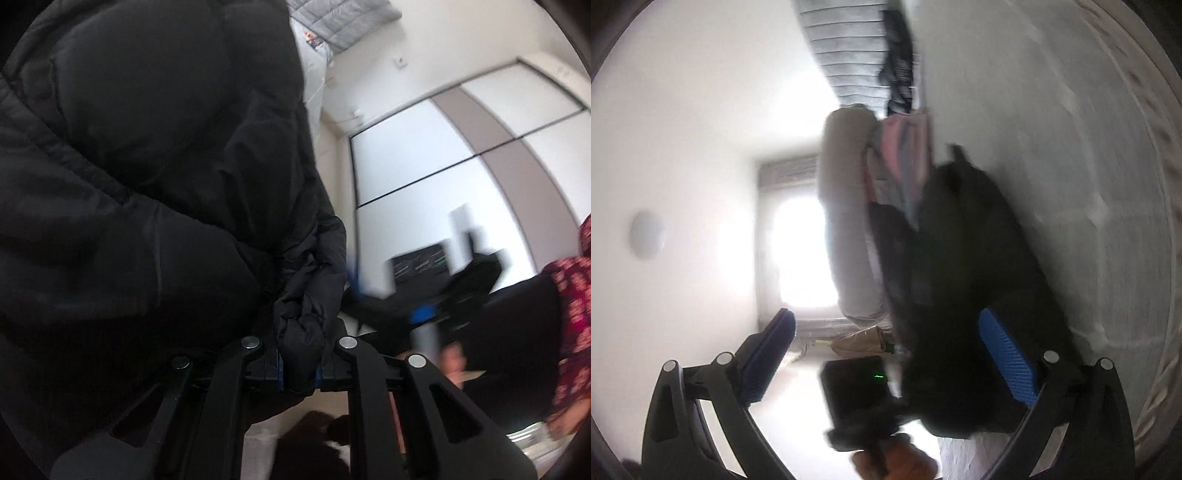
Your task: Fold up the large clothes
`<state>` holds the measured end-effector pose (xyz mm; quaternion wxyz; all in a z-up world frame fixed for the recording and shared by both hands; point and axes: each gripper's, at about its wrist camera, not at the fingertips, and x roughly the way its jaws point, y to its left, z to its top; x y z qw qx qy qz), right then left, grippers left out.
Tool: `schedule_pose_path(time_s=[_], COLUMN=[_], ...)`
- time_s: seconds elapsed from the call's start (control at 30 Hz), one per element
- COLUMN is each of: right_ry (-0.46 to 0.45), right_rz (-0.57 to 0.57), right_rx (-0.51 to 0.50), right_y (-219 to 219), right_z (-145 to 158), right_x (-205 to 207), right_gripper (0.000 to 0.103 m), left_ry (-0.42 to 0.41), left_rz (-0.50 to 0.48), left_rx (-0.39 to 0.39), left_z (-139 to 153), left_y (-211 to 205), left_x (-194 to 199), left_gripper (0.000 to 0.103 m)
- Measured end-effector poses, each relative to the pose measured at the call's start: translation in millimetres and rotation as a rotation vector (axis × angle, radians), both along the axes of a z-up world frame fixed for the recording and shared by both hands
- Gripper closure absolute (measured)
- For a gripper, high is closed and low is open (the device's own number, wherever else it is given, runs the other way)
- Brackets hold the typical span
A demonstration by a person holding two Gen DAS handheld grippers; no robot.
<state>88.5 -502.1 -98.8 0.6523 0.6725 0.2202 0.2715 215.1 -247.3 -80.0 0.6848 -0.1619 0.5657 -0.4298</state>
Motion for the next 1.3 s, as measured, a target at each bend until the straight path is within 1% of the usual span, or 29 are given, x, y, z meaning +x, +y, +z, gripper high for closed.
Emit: schedule_pose_path(time_s=[0.07, 0.13, 0.2, 0.23, 0.3, 0.33, 0.37, 0.43, 0.47, 0.5, 0.53, 0.6, 0.67, 0.73, 0.77, 0.8, 0.83, 0.9, 0.93, 0.97, 1.03, 1.1, 1.17, 1.2, 1.23, 1.3], right_ry=[-0.054, -0.101, -0.12, -0.11, -0.053, -0.019, 0.018, 0.078, 0.085, 0.099, 0.102, 0.105, 0.114, 0.125, 0.119, 0.103, 0.069, 0.007, -0.041, -0.069, -0.093, -0.059, 0.014, 0.056, 0.087, 0.105], right_rz=[0.054, 0.163, 0.25, 0.295, 0.32, 0.33, 0.33, 0.334, 0.332, 0.326, 0.324, 0.318, 0.32, 0.315, 0.307, 0.295, 0.279, 0.282, 0.31, 0.348, 0.412, 0.445, 0.426, 0.408, 0.386, 0.371], right_rx=[-0.049, -0.091, -0.1, -0.099, -0.138, -0.154, -0.157, -0.134, -0.125, -0.138, -0.144, -0.145, -0.161, -0.175, -0.171, -0.166, -0.164, -0.15, -0.127, -0.118, -0.124, -0.191, -0.223, -0.242, -0.226, -0.181], right_y=[6.5, 24.9, 43.8, 51.7, 57.6, 60.6, 57.5, 54.1, 50.0, 47.7, 46.1, 47.4, 42.2, 33.3, 21.3, 11.6, 7.4, 14.3, 24.1, 35.7, 56.6, 74.5, 72.7, 67.7, 59.9, 54.3], right_z=[23.6, 47.1, 55.7, 53.7, 46.4, 38.0, 28.2, 4.0, -3.0, -9.4, -9.3, -15.0, -15.8, -13.9, -16.8, -11.7, -1.1, 17.3, 28.2, 33.8, 40.0, 33.7, 8.9, -4.3, -24.3, -41.0], right_x=[12.2, 32.7, 61.2, 73.6, 90.4, 98.1, 114.9, 123.1, 124.3, 124.6, 122.0, 120.0, 113.6, 101.1, 84.8, 76.8, 68.0, 58.3, 52.4, 49.6, 46.5, 40.5, 35.6, 33.6, 30.7, 26.6], right_gripper=[0.007, 0.007, 0.007, 0.007, 0.007, 0.007, 0.007, 0.007, 0.007, 0.007, 0.007, 0.007, 0.007, 0.007, 0.007, 0.007, 0.007, 0.007, 0.007, 0.007, 0.007, 0.007, 0.007, 0.007, 0.007, 0.011], left_ry=[-0.024, -0.068, -0.095, -0.113, -0.152, -0.18, -0.196, -0.239, -0.249, -0.261, -0.261, -0.268, -0.283, -0.256, -0.237, -0.225, -0.212, -0.203, -0.205, -0.205, -0.199, -0.196, -0.194, -0.196, -0.198, -0.218], left_rz=[-0.016, -0.033, -0.043, -0.051, -0.067, -0.078, -0.082, -0.096, -0.098, -0.097, -0.091, -0.066, -0.025, 0.016, 0.031, 0.038, 0.045, 0.046, 0.043, 0.041, 0.033, 0.027, 0.023, 0.018, 0.011, -0.001], left_rx=[0.038, 0.088, 0.114, 0.124, 0.153, 0.175, 0.189, 0.221, 0.226, 0.23, 0.224, 0.193, 0.17, 0.14, 0.138, 0.14, 0.136, 0.136, 0.141, 0.146, 0.157, 0.171, 0.174, 0.173, 0.172, 0.194], left_z=[-4.4, -4.3, -2.4, -0.4, 5.1, 9.0, 15.1, 23.0, 25.4, 29.1, 33.8, 45.6, 57.8, 59.1, 56.2, 53.0, 49.3, 41.6, 39.8, 36.7, 33.4, 33.6, 31.4, 12.5, 9.3, 11.4], left_y=[-3.6, -10.5, -13.6, -14.6, -17.5, -17.5, -23.2, -22.5, -20.1, -16.8, -13.6, -2.4, 10.7, 28.0, 34.6, 36.9, 39.6, 48.1, 47.0, 46.0, 35.6, 10.4, 7.7, 17.1, 17.5, 15.3], left_x=[-3.7, -10.3, -15.1, -18.1, -26.1, -31.9, -37.1, -50.1, -54.6, -60.9, -66.8, -75.9, -78.5, -73.1, -68.4, -66.5, -62.9, -57.7, -59.0, -55.0, -51.6, -50.1, -52.2, -50.7, -50.5, -56.0], left_gripper=[0.09, 0.089, 0.088, 0.087, 0.085, 0.082, 0.08, 0.078, 0.076, 0.075, 0.073, 0.069, 0.061, 0.057, 0.057, 0.057, 0.057, 0.057, 0.057, 0.057, 0.057, 0.057, 0.057, 0.057, 0.057, 0.057])
